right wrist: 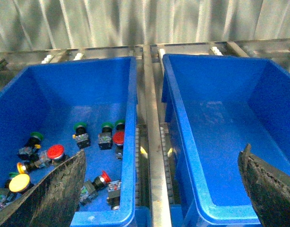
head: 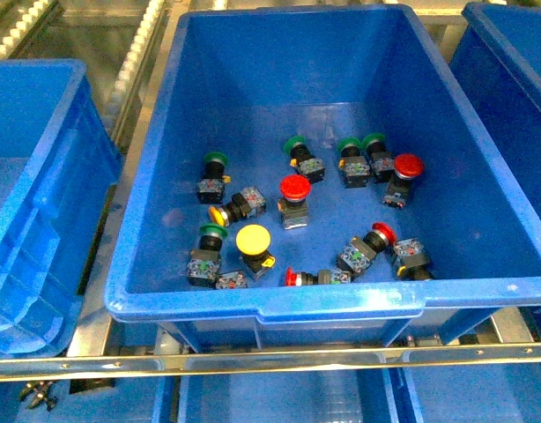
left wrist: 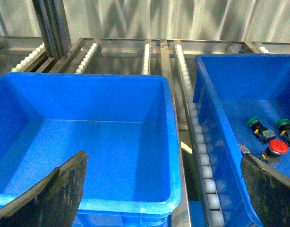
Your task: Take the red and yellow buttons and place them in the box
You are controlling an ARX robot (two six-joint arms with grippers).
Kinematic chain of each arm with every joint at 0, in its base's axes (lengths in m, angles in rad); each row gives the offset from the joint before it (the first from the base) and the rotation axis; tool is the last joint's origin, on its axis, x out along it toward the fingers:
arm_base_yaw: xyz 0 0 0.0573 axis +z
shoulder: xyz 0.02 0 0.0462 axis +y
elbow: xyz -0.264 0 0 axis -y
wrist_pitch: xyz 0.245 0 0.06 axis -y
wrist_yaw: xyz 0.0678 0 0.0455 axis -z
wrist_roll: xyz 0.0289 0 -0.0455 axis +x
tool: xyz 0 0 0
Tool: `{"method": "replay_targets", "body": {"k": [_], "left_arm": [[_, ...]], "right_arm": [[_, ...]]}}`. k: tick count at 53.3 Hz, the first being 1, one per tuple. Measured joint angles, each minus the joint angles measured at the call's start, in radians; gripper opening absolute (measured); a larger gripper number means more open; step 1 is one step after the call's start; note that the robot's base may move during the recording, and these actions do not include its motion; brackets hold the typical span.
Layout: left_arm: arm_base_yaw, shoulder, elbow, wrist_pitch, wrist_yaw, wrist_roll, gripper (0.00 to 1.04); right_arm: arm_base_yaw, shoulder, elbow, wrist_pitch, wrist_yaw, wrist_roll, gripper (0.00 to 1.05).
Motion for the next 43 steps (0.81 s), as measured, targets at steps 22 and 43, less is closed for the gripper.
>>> {"method": "replay_targets", "body": {"k": [22, 43], "left_arm": [[0.0, 0.0, 0.0, 0.0, 0.0, 0.0, 0.97], [0.0, 0.0, 0.0, 0.0, 0.0, 0.0, 0.97]], "right_arm": [[0.0, 0.0, 0.0, 0.0, 0.0, 0.0, 0.98], [0.0, 0.0, 0.0, 0.0, 0.0, 0.0, 0.98]]}}
